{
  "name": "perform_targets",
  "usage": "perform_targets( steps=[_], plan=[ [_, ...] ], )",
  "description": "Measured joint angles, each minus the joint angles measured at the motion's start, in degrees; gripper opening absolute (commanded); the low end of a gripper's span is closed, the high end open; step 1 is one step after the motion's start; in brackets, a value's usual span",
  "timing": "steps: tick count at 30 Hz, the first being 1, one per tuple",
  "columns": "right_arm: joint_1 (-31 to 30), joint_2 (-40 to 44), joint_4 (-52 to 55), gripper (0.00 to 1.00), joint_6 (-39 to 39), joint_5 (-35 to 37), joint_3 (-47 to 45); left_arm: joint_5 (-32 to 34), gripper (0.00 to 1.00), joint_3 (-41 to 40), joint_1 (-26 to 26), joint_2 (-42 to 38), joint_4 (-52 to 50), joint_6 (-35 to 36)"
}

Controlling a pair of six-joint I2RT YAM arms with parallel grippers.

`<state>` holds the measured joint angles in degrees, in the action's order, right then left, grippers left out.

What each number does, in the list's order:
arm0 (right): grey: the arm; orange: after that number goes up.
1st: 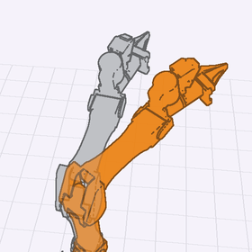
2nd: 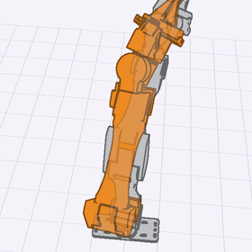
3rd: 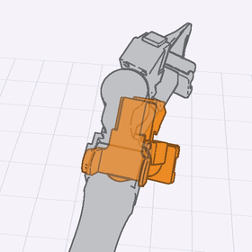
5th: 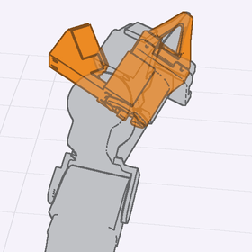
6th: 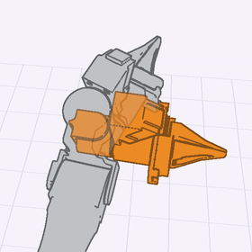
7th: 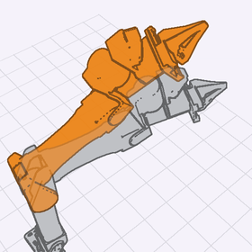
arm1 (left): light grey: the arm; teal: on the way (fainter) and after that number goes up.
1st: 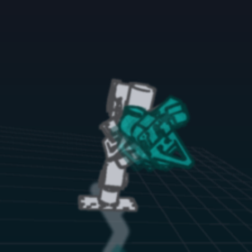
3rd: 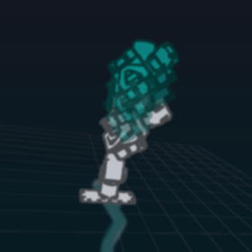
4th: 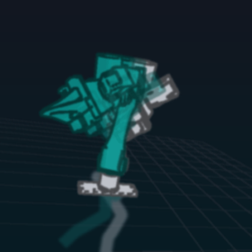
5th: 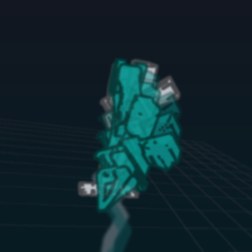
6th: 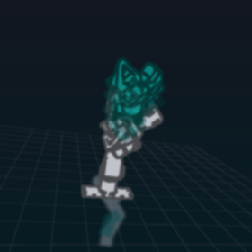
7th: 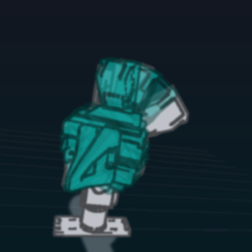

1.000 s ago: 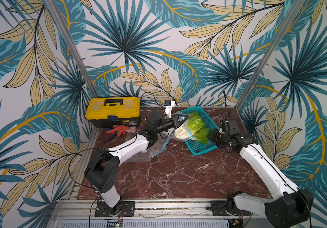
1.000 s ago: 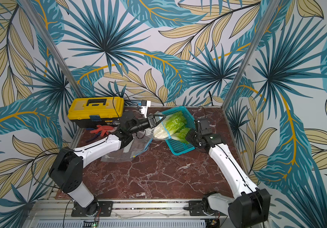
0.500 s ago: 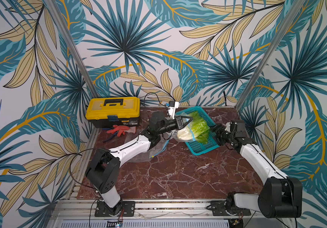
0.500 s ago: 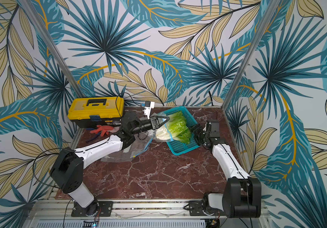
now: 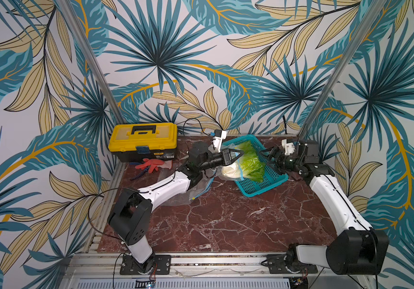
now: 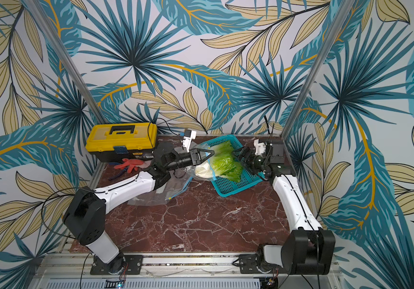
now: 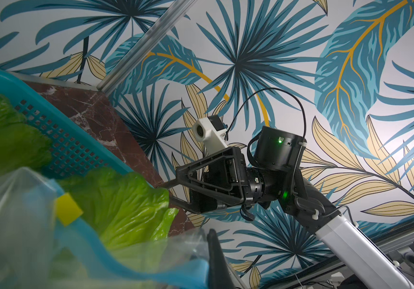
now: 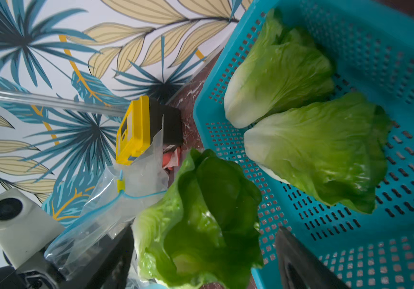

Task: Put the chinese cabbages into a zipper bag and zip it
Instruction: Place the Chinese cabbage in the zipper food storage bag.

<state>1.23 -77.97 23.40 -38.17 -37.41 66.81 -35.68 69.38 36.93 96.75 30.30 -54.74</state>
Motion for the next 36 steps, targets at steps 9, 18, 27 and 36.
perform_targets(
  steps=[9,18,27,36],
  plan=[
    [-5.0,-4.2,3.4,0.75,7.2,-6.4,0.0,-1.7,0.01,-0.1,-0.7,0.0,-4.1,0.4],
    [-7.1,-3.2,-0.5,0.33,6.0,-9.9,-7.3,-2.6,0.00,-0.1,-1.4,0.0,-5.9,0.3],
    [-10.1,-2.5,-22.8,0.00,-11.4,-10.6,-16.3,-2.2,0.07,1.8,-1.4,-0.4,-18.4,6.9],
    [-14.0,1.1,-39.0,0.00,-29.5,-7.1,-21.2,3.1,0.15,8.9,-1.4,-5.6,-45.6,23.8]
  ],
)
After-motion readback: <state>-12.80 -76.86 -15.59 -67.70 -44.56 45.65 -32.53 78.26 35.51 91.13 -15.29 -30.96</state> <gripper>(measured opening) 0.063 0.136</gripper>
